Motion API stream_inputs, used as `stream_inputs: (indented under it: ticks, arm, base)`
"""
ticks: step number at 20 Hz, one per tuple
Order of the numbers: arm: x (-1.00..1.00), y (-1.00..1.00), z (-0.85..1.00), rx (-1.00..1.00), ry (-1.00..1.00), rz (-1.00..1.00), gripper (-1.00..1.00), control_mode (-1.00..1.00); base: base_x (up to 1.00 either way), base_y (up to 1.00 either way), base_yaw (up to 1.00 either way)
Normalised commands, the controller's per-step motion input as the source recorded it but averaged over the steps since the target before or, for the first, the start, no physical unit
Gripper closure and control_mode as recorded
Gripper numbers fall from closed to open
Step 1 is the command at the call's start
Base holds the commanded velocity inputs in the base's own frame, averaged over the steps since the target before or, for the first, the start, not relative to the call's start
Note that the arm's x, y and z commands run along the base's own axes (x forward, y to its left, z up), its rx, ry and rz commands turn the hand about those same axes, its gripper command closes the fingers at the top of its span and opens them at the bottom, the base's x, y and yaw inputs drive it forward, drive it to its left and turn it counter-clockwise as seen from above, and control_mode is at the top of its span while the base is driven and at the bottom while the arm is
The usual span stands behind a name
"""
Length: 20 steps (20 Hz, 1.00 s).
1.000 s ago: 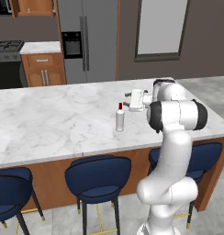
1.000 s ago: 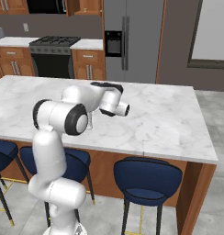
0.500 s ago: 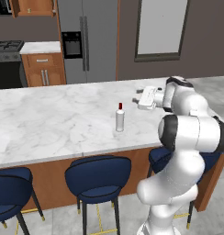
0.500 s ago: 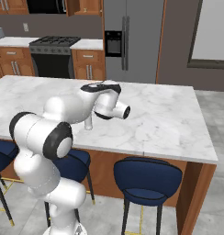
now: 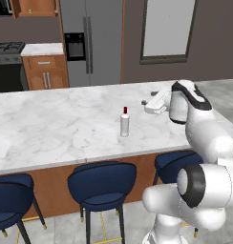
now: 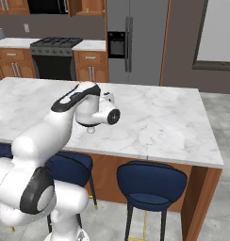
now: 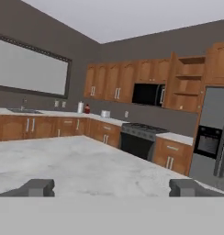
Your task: Get the candle and the liquor from the cabinet and move them to the dining counter.
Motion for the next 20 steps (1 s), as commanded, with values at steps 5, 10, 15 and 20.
stream_inputs:
  ticks: [5, 10, 15, 20]
  arm:
    - [-0.64, 0.0, 0.52, -0.07, 0.15, -0.32, -1.0, -1.0]
    - [-0.66, 0.0, 0.53, -0.11, 0.21, -0.33, -1.0, -1.0]
    - [-0.64, 0.0, 0.53, -0.1, 0.24, -0.33, -1.0, -1.0]
    - [-0.53, 0.0, 0.62, -0.07, 0.27, -0.3, -1.0, -1.0]
  base:
    - [0.0, 0.0, 0.0]
    - [0.0, 0.0, 0.0]
    - [0.0, 0.0, 0.0]
    - [0.0, 0.0, 0.0]
